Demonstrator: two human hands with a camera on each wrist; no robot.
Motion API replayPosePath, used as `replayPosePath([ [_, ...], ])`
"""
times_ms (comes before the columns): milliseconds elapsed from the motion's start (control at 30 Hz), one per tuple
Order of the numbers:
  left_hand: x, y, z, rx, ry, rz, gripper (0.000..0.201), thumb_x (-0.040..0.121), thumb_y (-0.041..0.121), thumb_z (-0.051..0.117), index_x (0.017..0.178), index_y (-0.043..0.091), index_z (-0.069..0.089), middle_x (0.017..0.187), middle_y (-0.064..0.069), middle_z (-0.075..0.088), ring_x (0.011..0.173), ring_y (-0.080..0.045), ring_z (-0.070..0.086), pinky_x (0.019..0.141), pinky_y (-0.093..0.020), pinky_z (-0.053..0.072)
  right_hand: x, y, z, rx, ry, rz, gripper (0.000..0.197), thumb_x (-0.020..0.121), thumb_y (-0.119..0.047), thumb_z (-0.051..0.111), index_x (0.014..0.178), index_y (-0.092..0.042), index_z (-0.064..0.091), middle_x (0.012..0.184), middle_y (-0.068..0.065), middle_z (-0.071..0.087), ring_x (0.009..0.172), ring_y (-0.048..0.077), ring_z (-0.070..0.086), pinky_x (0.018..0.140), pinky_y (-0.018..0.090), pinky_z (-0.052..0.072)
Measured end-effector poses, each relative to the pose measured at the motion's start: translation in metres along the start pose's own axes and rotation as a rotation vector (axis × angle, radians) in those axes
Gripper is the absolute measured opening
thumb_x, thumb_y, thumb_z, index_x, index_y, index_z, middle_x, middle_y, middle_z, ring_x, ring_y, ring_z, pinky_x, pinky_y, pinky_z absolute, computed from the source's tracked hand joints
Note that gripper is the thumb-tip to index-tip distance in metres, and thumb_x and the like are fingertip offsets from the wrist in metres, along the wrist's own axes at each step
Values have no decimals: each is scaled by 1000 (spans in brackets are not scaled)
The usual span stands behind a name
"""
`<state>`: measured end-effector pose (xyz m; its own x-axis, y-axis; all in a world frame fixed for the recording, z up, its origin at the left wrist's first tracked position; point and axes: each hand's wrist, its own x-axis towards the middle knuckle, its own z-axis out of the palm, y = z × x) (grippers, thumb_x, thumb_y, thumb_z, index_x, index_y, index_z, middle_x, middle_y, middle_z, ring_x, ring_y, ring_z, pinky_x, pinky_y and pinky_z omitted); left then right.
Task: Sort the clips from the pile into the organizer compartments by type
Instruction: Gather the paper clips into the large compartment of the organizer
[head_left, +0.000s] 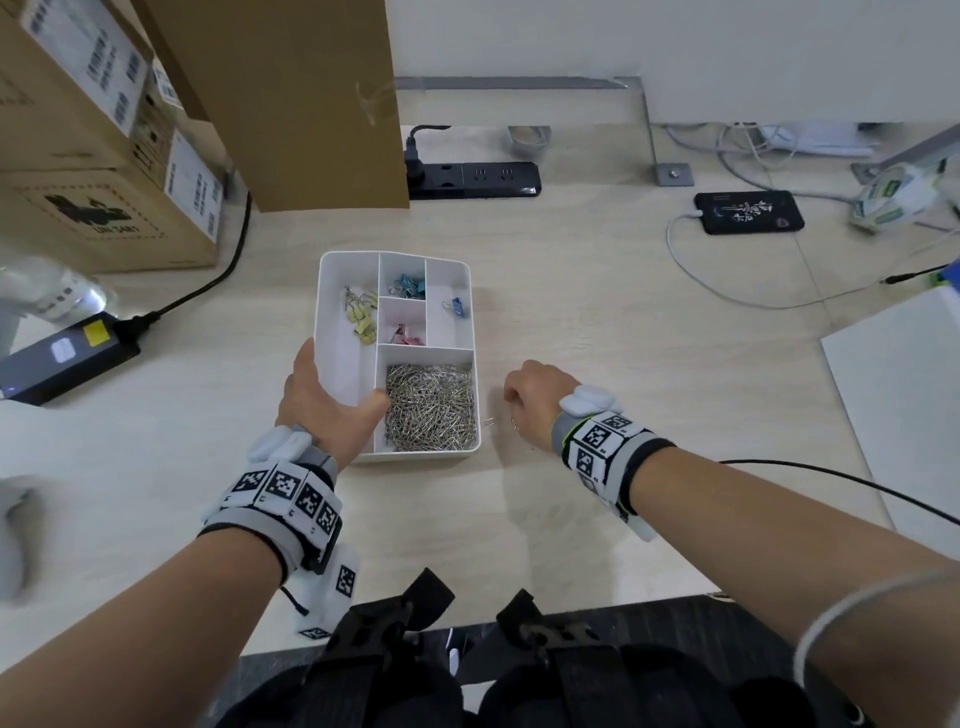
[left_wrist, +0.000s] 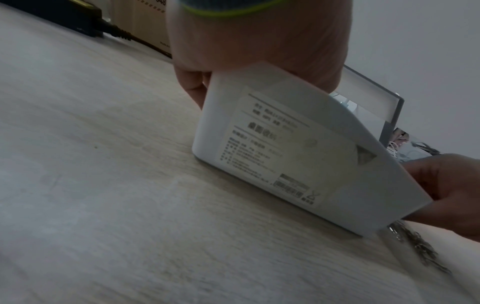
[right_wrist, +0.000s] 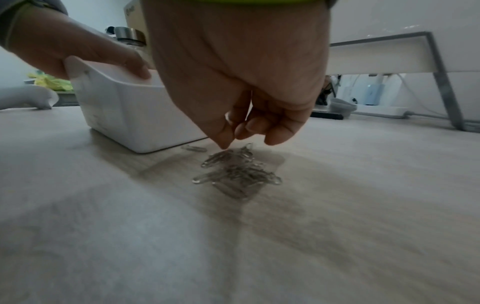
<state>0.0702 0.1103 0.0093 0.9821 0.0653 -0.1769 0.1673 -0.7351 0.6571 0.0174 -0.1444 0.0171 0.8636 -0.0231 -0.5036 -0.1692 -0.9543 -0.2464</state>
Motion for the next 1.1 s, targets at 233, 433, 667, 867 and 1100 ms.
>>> replayPosePath([
  [233, 4, 3, 8, 5, -12, 8, 97, 58, 60, 64, 144, 27, 32, 122, -6, 59, 105, -32, 59, 85, -49, 54, -17, 35, 2, 50, 60, 114, 39, 83, -41, 58, 115, -24, 45, 111, 1, 51, 86, 24, 58, 76, 37, 51],
  [433, 6, 2, 9, 14, -16, 30, 94, 59, 59, 65, 142, 27, 33, 119, -6, 59, 103, -32, 60, 82, -50, 55, -33, 43, 11, 18, -62, 162, 32, 85, -43, 62, 104, -20, 51, 97, 1, 63, 84, 21, 60, 75, 34, 51],
  [667, 5, 2, 9, 14, -12, 28, 95, 58, 61, 66, 142, 29, 33, 117, -6, 60, 102, -32, 61, 82, -49, 55, -21, 17, 20, 267, 87, 70, 21, 87, -27, 66, 104, -14, 62, 102, 5, 68, 94, 25, 62, 80, 31, 47],
  [867, 4, 2, 8, 15, -12, 28, 95, 59, 61, 65, 142, 29, 31, 119, -6, 60, 102, -32, 61, 82, -50, 55, -17, 34, 22, 233, 108, -50, 61, 75, -44, 74, 127, -26, 48, 120, -2, 46, 111, 18, 51, 92, 34, 46],
  [1100, 3, 4, 7, 26, -26, 13, 97, 59, 61, 64, 144, 28, 29, 121, -7, 59, 104, -34, 60, 83, -51, 54, -15, 32, 27, 87, 84, 16, 92, 59, -71, 70, 133, -27, 37, 127, -1, 41, 113, 18, 44, 92, 38, 46],
])
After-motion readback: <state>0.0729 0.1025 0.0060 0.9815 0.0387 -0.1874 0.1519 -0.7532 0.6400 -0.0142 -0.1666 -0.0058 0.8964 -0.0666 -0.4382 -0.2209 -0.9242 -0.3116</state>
